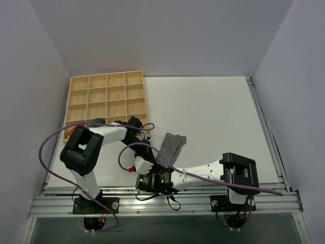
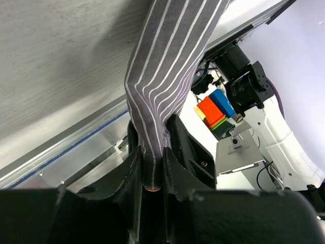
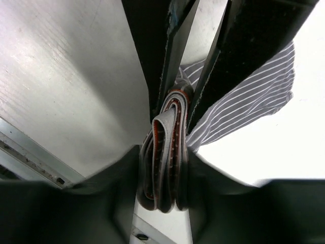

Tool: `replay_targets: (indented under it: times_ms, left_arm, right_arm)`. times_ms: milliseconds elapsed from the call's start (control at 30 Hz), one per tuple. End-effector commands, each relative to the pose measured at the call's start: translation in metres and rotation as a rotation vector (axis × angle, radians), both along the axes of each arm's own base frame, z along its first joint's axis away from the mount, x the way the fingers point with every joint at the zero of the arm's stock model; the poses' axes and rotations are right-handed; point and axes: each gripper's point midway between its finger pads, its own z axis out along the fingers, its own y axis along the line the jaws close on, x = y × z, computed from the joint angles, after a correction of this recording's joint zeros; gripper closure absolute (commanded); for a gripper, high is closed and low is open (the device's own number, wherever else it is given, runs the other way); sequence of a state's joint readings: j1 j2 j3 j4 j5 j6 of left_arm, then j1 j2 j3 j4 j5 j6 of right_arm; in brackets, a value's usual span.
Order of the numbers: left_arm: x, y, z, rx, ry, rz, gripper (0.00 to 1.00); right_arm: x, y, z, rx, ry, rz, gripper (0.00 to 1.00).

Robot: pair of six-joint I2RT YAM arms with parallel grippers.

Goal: Roll the underwear

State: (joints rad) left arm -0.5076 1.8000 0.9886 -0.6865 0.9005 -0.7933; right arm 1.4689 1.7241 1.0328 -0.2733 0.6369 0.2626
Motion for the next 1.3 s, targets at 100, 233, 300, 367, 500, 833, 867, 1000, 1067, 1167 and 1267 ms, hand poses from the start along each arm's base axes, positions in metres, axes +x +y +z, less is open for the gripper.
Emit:
replay_targets:
  times_ms: [100,233,300,367,500,833,867,1000,1067,1167,1267]
  left_arm:
    - [0.031,0.007,-0.007,0.041,-0.088,0.025,0.91]
    - [0.038,0.013,-0.008,0.059,-0.126,0.045,0.73]
    - [0.044,0.016,-0.009,0.063,-0.153,0.064,0.62]
    - [0.053,0.022,-0.008,0.065,-0.195,0.082,0.58]
    - [0.07,0.034,-0.004,0.074,-0.266,0.118,0.49]
    - [0.097,0.044,0.003,0.021,-0.409,0.151,0.43]
    - [0.096,0.042,0.003,0.007,-0.404,0.152,0.43]
    - [0.093,0.036,0.01,-0.046,-0.429,0.141,0.43]
    - [0.092,0.036,0.012,-0.051,-0.442,0.142,0.42]
    - [0.093,0.034,0.02,-0.082,-0.493,0.143,0.4]
    - [0.096,0.029,0.025,-0.135,-0.544,0.132,0.39]
  right_arm:
    - [-0.004,0.007,0.018,0.046,-0.004,-0.005,0.89]
    - [-0.014,0.017,0.004,0.117,0.107,0.012,1.0]
    - [-0.022,0.021,-0.002,0.161,0.172,0.004,1.0]
    - [-0.021,0.02,-0.007,0.209,0.218,-0.019,1.0]
    - [-0.022,0.022,-0.012,0.298,0.344,-0.037,1.0]
    - [0.007,0.015,-0.01,0.425,0.522,-0.08,1.0]
    - [0.002,0.017,-0.012,0.43,0.567,-0.06,1.0]
    - [0.008,0.016,-0.013,0.466,0.647,-0.054,1.0]
    - [0.008,0.013,-0.015,0.477,0.681,-0.059,1.0]
    - [0.017,0.014,-0.013,0.547,0.726,-0.06,1.0]
    - [0.023,0.009,-0.015,0.591,0.797,-0.066,1.0]
